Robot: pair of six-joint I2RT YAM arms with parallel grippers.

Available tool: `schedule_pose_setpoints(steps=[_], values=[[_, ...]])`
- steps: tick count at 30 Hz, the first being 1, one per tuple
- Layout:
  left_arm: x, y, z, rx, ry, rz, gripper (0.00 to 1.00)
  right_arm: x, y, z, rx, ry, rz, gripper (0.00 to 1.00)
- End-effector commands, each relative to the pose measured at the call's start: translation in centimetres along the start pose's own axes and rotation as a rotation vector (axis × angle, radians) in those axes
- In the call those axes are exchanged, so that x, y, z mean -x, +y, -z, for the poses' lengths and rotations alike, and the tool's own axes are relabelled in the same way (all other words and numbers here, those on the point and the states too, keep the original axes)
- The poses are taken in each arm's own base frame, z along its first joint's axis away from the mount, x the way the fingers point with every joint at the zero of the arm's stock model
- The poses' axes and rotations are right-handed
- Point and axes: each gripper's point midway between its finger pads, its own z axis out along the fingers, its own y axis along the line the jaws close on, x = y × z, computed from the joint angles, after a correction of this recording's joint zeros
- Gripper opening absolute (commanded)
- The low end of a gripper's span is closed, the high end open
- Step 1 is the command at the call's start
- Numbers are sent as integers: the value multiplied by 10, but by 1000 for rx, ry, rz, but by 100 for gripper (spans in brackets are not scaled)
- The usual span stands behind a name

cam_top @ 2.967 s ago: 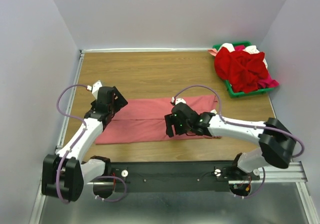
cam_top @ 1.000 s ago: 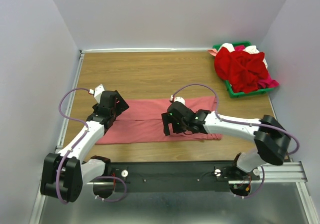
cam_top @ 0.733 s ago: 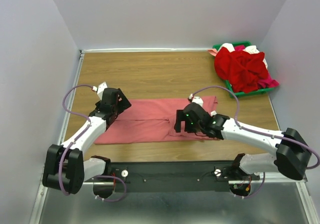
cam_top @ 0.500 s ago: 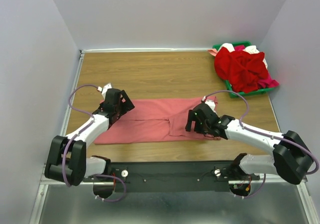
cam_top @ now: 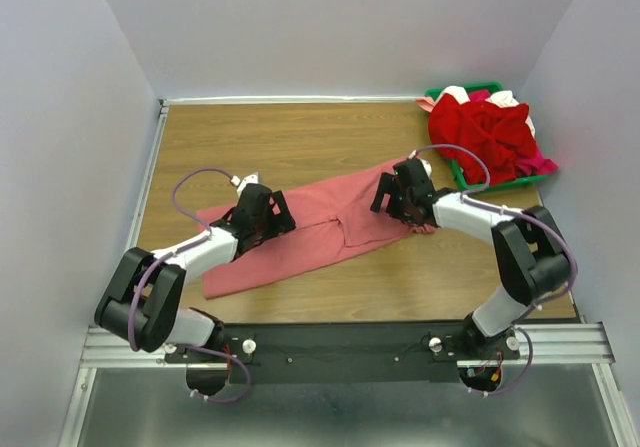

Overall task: Fold and stack the t-shirts
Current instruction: Fold the tshirt

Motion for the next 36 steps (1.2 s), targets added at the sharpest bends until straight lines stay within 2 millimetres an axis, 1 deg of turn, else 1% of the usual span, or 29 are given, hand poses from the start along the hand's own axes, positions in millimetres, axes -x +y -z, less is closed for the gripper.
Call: schedule_pose_setpoints(steps=[1, 2, 3, 4, 6, 7, 8, 9, 10, 11, 12, 13, 14, 15, 16, 17, 18, 19, 21, 22, 23, 26, 28, 29, 31, 33, 34, 35, 36], values=[[-38, -18, 3, -54, 85, -27, 98, -9, -7, -37, 20, 121, 34, 100], [-46, -23, 5, -62, 100, -35, 98, 5, -6, -53, 14, 115, 26, 100], [-51, -26, 6, -61, 102, -17, 98, 6, -8, -62, 3, 124, 26, 100], [-58, -30, 8, -66, 110, -9, 98, 8, -2, -69, 31, 145, 24, 100], [-84, -43, 16, -100, 153, -43, 98, 10, 3, -84, 63, 177, 34, 100], [-95, -48, 20, -110, 174, -37, 98, 18, 15, -98, 100, 184, 48, 100], [-111, -57, 26, -137, 206, -64, 98, 7, 15, -112, 110, 228, 59, 100], [-122, -61, 30, -145, 229, -62, 98, 24, 26, -112, 133, 193, 71, 100], [-131, -66, 35, -162, 248, -57, 98, 32, 37, -124, 163, 197, 77, 100], [-141, -71, 38, -164, 271, -41, 98, 36, 42, -128, 177, 205, 76, 100], [-158, -82, 48, -199, 304, -77, 98, 39, 50, -132, 200, 212, 78, 100], [-164, -88, 51, -207, 309, -83, 98, 39, 59, -135, 240, 229, 77, 100], [-171, -102, 54, -225, 317, -84, 98, 48, 70, -143, 267, 226, 73, 100], [-177, -111, 57, -239, 317, -107, 98, 48, 74, -149, 281, 238, 71, 100], [-191, -121, 64, -257, 327, -151, 98, 50, 80, -152, 302, 247, 66, 100], [-197, -136, 63, -267, 333, -168, 98, 51, 85, -160, 312, 260, 60, 100], [-207, -139, 65, -264, 347, -200, 98, 51, 92, -161, 341, 273, 58, 100], [-212, -148, 61, -253, 354, -218, 98, 52, 95, -163, 350, 276, 55, 100], [-217, -152, 58, -227, 359, -244, 98, 57, 100, -169, 355, 282, 58, 100], [-218, -147, 56, -186, 352, -265, 98, 59, 99, -171, 343, 275, 61, 100], [-217, -157, 58, -186, 342, -273, 98, 61, 99, -172, 336, 273, 67, 100], [-206, -161, 63, -158, 295, -269, 98, 74, 103, -167, 330, 251, 84, 100], [-197, -162, 66, -154, 263, -260, 98, 87, 109, -156, 340, 225, 97, 100], [-189, -165, 74, -167, 249, -247, 98, 93, 112, -150, 344, 210, 108, 100], [-179, -163, 80, -166, 220, -248, 98, 115, 123, -128, 362, 163, 129, 100], [-165, -163, 93, -182, 186, -226, 98, 127, 126, -108, 348, 150, 167, 100], [-159, -156, 95, -160, 168, -229, 98, 138, 128, -96, 326, 114, 186, 100], [-151, -154, 103, -169, 151, -210, 98, 145, 134, -73, 326, 85, 226, 100], [-148, -149, 106, -163, 142, -197, 98, 149, 137, -59, 318, 60, 246, 100]])
